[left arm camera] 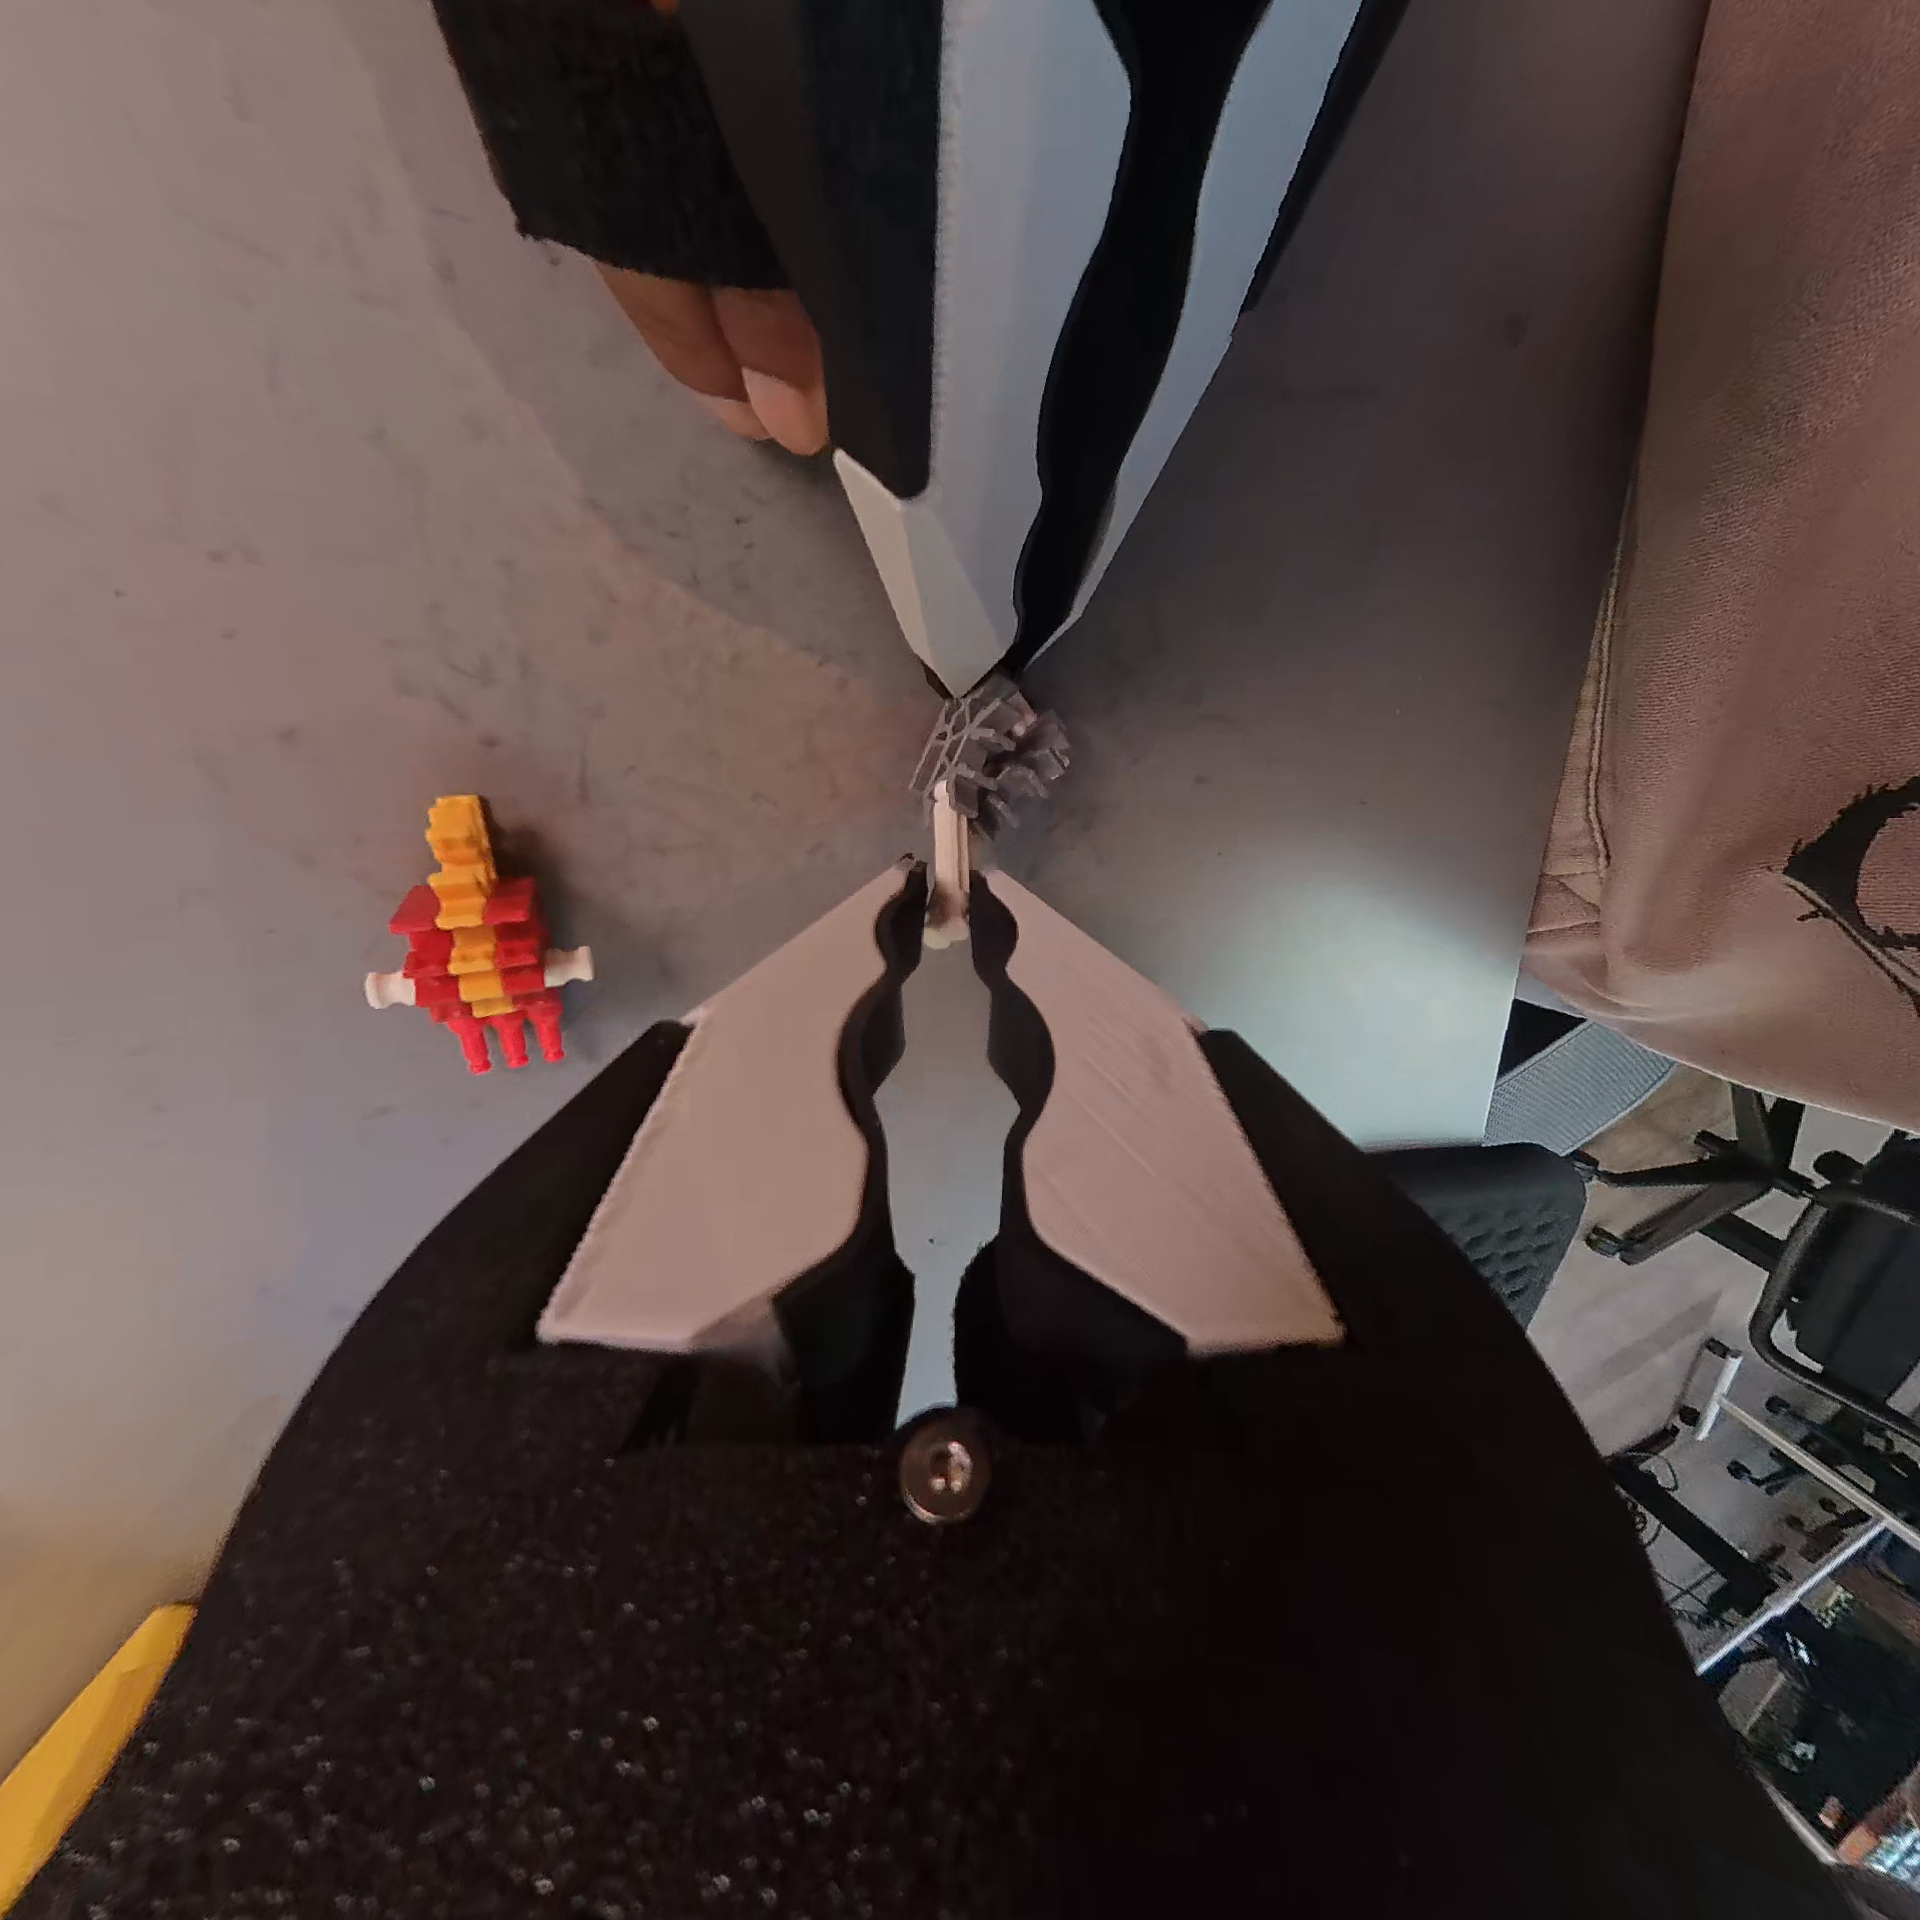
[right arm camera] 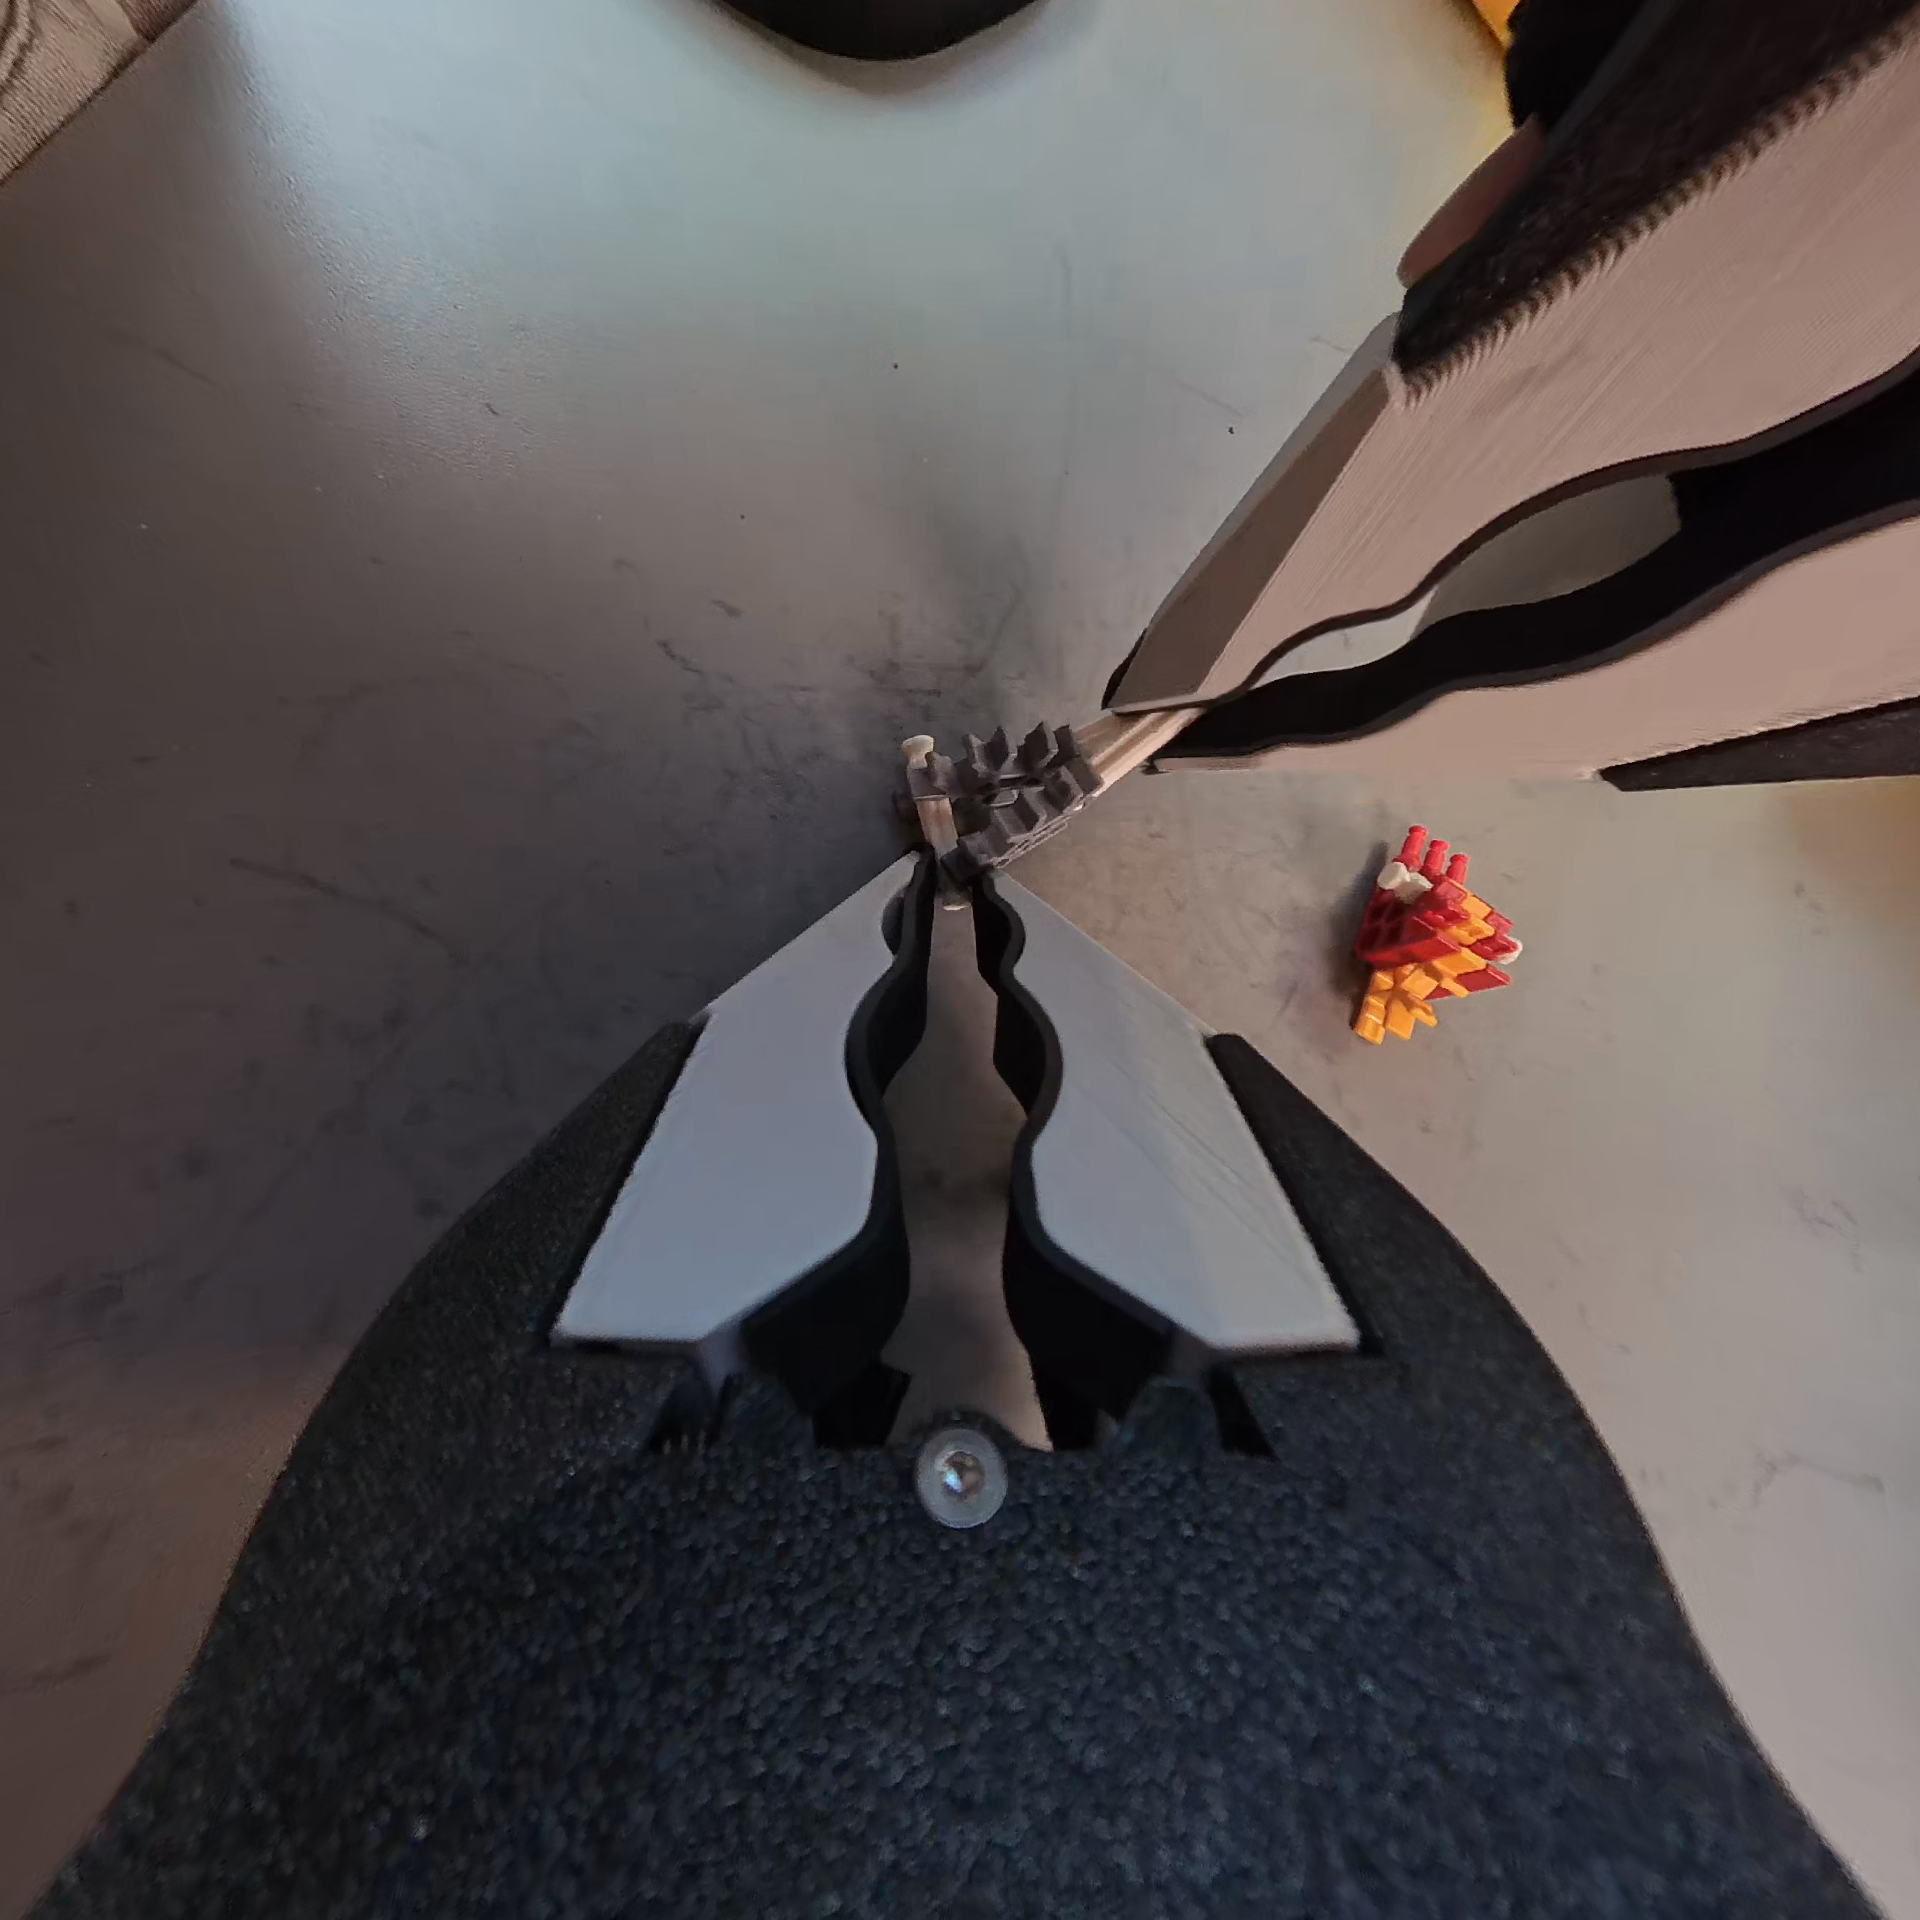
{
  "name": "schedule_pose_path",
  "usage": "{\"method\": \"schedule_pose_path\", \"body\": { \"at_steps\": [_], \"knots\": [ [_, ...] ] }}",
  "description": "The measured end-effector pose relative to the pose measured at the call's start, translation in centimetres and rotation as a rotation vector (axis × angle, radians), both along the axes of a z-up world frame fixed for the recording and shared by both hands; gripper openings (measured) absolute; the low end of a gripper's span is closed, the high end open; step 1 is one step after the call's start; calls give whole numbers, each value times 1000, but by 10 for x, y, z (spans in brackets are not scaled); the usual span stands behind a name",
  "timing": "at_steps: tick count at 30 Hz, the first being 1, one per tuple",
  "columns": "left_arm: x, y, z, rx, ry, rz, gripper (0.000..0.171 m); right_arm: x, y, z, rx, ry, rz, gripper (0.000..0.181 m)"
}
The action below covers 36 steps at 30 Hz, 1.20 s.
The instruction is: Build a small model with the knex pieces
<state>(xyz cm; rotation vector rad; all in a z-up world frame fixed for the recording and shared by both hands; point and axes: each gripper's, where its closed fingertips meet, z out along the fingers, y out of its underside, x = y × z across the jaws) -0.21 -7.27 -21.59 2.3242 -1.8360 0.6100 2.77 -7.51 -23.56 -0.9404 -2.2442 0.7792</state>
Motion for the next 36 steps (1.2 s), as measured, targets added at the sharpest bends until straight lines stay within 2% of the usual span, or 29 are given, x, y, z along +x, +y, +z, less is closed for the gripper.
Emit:
{"method": "schedule_pose_path", "body": {
  "at_steps": [6, 15, 19, 27, 32, 36],
  "knots": [
    [2, -1, 2, -11, -18, 20, 7, 0, -1, 0, 4, 4, 9, 4],
    [4, -2, 4, -7, 0, -84, 6, 4, -5, 2, -6, 5, 92, 4],
    [3, -2, 3, 1, 6, -92, 6, 6, 0, 2, -20, -11, 79, 7],
    [2, -10, 1, -11, 26, -126, 7, 7, -4, 1, -37, -33, 97, 0],
    [6, -18, 3, -61, -15, -110, 7, 7, -4, 1, -29, -31, 99, 0],
    [9, -26, 1, -103, -41, -49, 7, 7, -3, 1, -24, -27, 86, 0]
  ]
}}
